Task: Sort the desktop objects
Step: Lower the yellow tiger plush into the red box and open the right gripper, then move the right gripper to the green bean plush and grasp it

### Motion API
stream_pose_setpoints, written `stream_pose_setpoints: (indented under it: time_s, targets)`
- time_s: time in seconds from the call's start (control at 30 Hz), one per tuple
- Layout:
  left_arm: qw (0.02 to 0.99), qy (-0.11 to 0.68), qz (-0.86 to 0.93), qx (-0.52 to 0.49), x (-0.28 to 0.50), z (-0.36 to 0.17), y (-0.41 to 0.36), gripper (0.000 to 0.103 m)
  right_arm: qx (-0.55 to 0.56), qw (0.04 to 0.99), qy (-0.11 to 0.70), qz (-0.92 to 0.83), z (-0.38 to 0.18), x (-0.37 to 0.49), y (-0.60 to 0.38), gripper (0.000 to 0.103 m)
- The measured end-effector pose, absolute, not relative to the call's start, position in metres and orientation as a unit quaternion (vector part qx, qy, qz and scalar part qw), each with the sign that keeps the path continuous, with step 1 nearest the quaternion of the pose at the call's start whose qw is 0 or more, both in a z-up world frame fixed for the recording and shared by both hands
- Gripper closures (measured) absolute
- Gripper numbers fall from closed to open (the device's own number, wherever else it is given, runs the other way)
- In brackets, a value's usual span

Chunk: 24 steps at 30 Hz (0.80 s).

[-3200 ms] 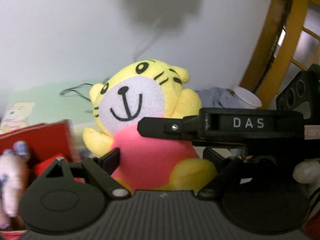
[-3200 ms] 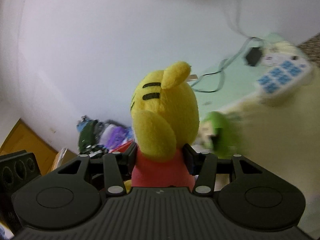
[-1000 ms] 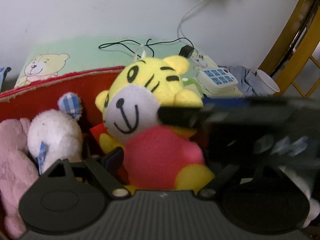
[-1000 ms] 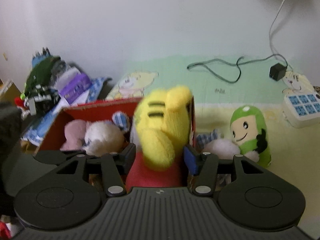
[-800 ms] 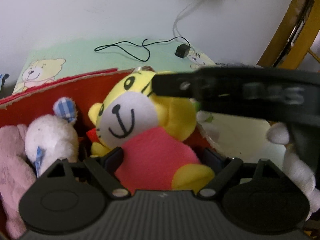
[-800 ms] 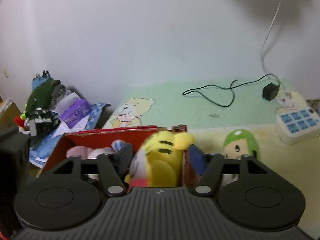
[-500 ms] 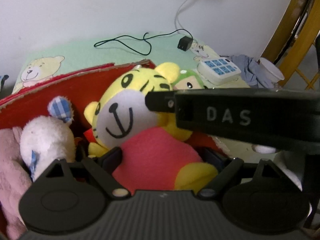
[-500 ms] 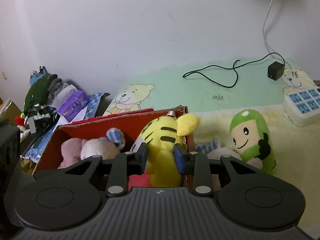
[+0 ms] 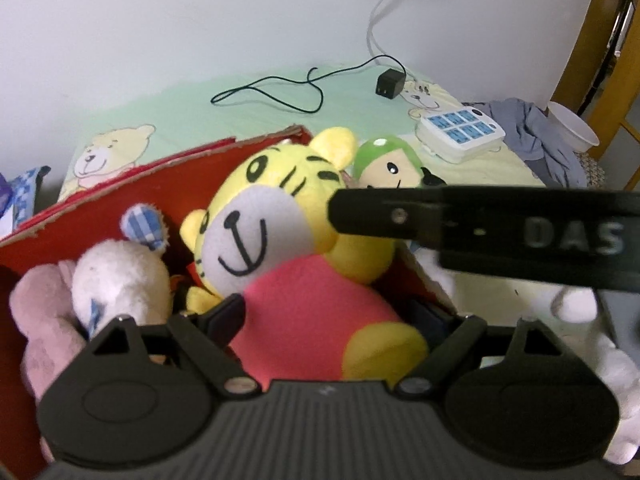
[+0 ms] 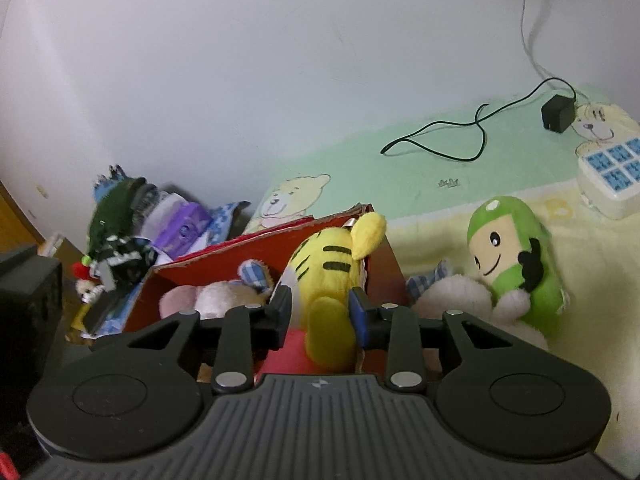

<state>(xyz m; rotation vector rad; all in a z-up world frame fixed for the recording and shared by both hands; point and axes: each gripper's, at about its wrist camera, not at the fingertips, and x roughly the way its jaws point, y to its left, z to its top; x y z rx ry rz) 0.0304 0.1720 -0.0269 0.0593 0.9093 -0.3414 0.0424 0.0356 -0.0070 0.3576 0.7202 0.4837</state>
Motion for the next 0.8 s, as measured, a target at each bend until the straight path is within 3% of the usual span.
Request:
stream_pose_setpoints:
  time_s: [0.13,0.8]
  targets:
    - [0.889,0.435,-0.144,0.027,0.027,-0.022,0.168,0.014,0.194,0.889,0.337,0.243,-0.002,0.031,0.019,0.051]
    - [0.926,0.37,-0.078,-0.01,-0.009,0.028,0.139,0.008,0.285,0.852,0.365,0.243,-0.033,0.027,-0.091,0.051]
